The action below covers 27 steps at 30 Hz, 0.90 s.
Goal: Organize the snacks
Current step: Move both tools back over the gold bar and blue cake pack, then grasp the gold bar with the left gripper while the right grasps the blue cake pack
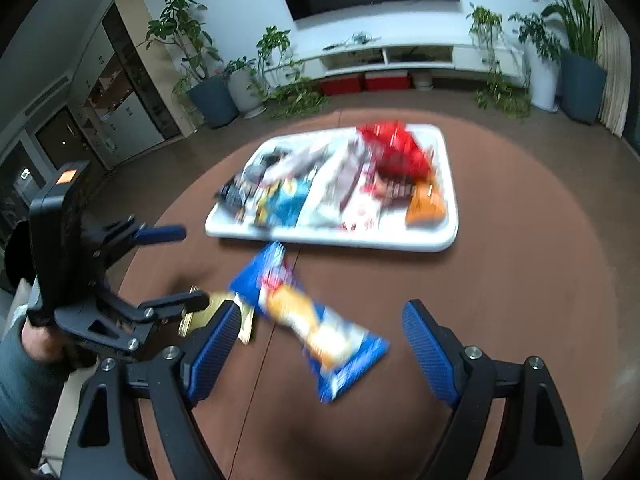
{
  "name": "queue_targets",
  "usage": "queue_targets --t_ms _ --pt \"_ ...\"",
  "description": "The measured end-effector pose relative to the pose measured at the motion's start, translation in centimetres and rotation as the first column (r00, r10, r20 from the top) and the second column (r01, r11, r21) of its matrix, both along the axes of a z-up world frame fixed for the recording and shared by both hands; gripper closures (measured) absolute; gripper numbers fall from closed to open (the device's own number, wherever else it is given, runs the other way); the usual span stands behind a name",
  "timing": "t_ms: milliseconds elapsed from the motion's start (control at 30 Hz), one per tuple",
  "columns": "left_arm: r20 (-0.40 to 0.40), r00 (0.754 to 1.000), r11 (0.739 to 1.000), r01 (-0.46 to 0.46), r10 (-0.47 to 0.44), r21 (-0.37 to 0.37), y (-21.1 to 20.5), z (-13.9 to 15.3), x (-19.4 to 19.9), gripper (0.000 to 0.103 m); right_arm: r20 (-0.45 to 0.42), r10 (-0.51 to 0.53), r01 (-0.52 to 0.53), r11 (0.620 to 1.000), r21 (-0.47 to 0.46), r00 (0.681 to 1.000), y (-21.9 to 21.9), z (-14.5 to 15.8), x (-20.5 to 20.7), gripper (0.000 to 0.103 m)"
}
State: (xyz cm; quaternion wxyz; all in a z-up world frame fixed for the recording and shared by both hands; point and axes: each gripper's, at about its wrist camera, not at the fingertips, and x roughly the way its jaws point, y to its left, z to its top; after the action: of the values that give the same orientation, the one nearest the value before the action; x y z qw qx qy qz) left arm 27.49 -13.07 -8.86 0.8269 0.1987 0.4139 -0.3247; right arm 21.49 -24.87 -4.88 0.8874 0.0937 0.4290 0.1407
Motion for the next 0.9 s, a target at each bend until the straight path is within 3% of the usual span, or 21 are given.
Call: queue_targets --t_ms 133,567,767,900 --pt "-0.002 0.998 0.997 0.068 -0.068 0.037 -0.6 -0.6 -1.1 0.009 -0.009 0.023 -0.023 1.000 -0.014 1.000 0.5 -0.7 -1.0 0.018" --pt "-0.052 0.992 0.987 0.120 -0.115 0.108 -1.1 -2.2 -0.1 0.013 0.016 0.162 -0.159 0.981 -0.113 0.987 2.7 -1.4 -1.1 0.018" --pt "-0.114 0.983 0.975 0.159 -0.142 0.153 -1.9 -3.3 0.5 0.043 -0.011 0.223 -0.222 0.963 -0.156 0.975 3.4 -1.7 0.6 0.018" --pt "-0.136 0.980 0.976 0.167 -0.148 0.140 -2.2 -3.5 1.0 0.049 -0.035 0.261 -0.263 0.950 -0.169 0.965 3.8 -2.2 1.8 0.019"
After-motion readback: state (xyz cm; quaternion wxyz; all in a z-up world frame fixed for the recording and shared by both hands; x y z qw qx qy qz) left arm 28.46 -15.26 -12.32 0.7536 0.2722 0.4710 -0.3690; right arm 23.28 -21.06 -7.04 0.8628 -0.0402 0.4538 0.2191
